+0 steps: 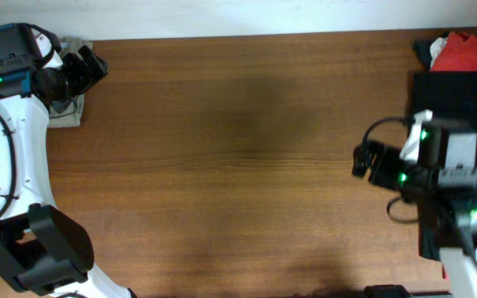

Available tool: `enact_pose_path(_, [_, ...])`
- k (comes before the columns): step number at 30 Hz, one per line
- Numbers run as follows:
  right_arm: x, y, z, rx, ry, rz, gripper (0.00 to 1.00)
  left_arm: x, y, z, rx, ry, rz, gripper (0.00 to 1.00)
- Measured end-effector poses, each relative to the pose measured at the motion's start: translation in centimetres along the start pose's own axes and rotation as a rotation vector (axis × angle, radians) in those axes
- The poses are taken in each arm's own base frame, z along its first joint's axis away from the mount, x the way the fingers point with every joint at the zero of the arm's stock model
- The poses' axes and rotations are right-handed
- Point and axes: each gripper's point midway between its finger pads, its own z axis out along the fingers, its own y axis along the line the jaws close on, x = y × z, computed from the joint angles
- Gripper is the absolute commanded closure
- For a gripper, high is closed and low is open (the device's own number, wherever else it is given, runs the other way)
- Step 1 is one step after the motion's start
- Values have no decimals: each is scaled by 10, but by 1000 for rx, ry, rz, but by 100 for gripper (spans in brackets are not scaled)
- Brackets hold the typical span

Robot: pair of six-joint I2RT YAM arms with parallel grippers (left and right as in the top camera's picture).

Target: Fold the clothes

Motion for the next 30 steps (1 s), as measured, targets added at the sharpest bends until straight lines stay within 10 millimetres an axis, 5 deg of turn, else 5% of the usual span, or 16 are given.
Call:
enact_pose_path(3, [9,-4,11,-70,-196,-33,1,0,0,0,1,0,0,1])
enact_pose_path(10, [71,-22,59,-216,-470,-74,1,0,0,0,2,0,0,1])
enact_pose_path(16, [64,-14,38,-251,-635,-215,1,0,0,0,2,0,0,1])
enact_pose_path(30, [72,-17,44,-237,-700,-312,1,0,0,0,2,0,0,1])
